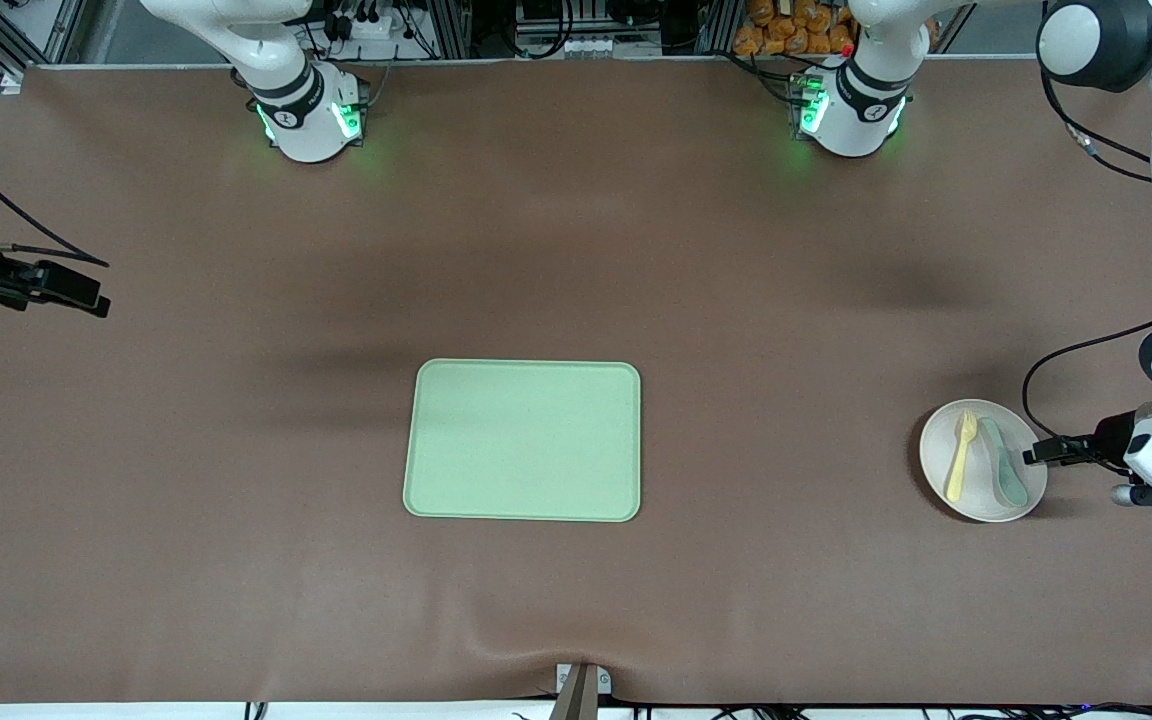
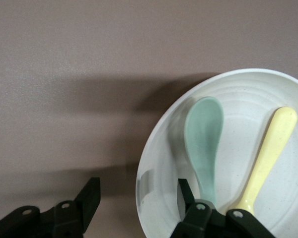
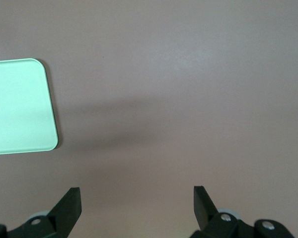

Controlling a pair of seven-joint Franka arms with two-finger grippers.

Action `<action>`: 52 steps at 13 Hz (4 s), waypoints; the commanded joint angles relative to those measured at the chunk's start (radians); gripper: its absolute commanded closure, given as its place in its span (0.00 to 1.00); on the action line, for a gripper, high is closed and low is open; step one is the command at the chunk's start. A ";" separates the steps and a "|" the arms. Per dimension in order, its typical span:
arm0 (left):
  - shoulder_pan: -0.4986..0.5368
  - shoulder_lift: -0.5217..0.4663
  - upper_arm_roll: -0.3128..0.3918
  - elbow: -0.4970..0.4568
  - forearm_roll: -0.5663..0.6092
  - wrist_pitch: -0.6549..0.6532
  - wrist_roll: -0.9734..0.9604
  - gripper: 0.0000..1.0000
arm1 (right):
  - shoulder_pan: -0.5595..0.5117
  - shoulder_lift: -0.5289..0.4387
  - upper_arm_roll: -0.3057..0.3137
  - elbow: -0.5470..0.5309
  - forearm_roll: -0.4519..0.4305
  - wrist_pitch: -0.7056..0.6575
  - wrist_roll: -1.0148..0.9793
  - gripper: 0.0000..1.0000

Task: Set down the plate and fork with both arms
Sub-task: 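Reach the left gripper down to the rim of the white plate, then close the left gripper on the plate rim and lift the plate, then carry the white plate with the left gripper toward the green tray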

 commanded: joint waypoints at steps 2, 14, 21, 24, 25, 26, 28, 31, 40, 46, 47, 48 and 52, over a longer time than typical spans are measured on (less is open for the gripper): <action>0.019 0.023 -0.007 0.035 -0.019 -0.002 0.048 0.55 | 0.010 0.018 -0.001 -0.001 0.014 0.015 0.008 0.00; 0.019 0.032 -0.013 0.036 -0.039 -0.002 0.047 0.83 | 0.015 0.027 -0.001 -0.001 0.016 0.030 0.008 0.00; 0.013 0.031 -0.013 0.035 -0.041 -0.003 0.036 0.99 | 0.015 0.029 -0.001 -0.006 0.016 0.027 0.008 0.00; 0.013 0.023 -0.013 0.035 -0.045 -0.006 0.036 1.00 | 0.015 0.029 -0.001 -0.006 0.016 0.027 0.008 0.00; 0.013 0.022 -0.014 0.035 -0.045 -0.009 0.036 1.00 | 0.015 0.029 -0.001 -0.006 0.016 0.027 0.008 0.00; 0.013 0.018 -0.020 0.036 -0.047 -0.015 0.034 1.00 | 0.015 0.027 -0.001 -0.006 0.016 0.027 0.008 0.00; 0.025 0.012 -0.053 0.038 -0.047 -0.035 0.034 1.00 | 0.015 0.029 -0.001 -0.006 0.016 0.027 0.008 0.00; 0.025 0.011 -0.054 0.059 -0.082 -0.106 0.034 1.00 | 0.015 0.029 -0.001 -0.006 0.016 0.027 0.008 0.00; 0.013 0.003 -0.183 0.099 -0.131 -0.152 -0.069 1.00 | 0.018 0.029 -0.001 -0.006 0.016 0.031 0.008 0.00; -0.165 -0.032 -0.211 0.099 -0.118 -0.144 -0.333 1.00 | 0.024 0.029 -0.001 -0.006 0.016 0.031 0.008 0.00; -0.197 -0.035 -0.209 0.101 -0.119 -0.143 -0.375 1.00 | 0.024 0.029 -0.001 -0.006 0.016 0.031 0.008 0.00; -0.226 -0.052 -0.209 0.099 -0.118 -0.141 -0.418 1.00 | 0.024 0.029 -0.001 -0.006 0.016 0.030 0.008 0.00; -0.352 -0.058 -0.208 0.101 -0.063 -0.114 -0.599 1.00 | 0.024 0.029 -0.001 -0.006 0.016 0.028 0.008 0.00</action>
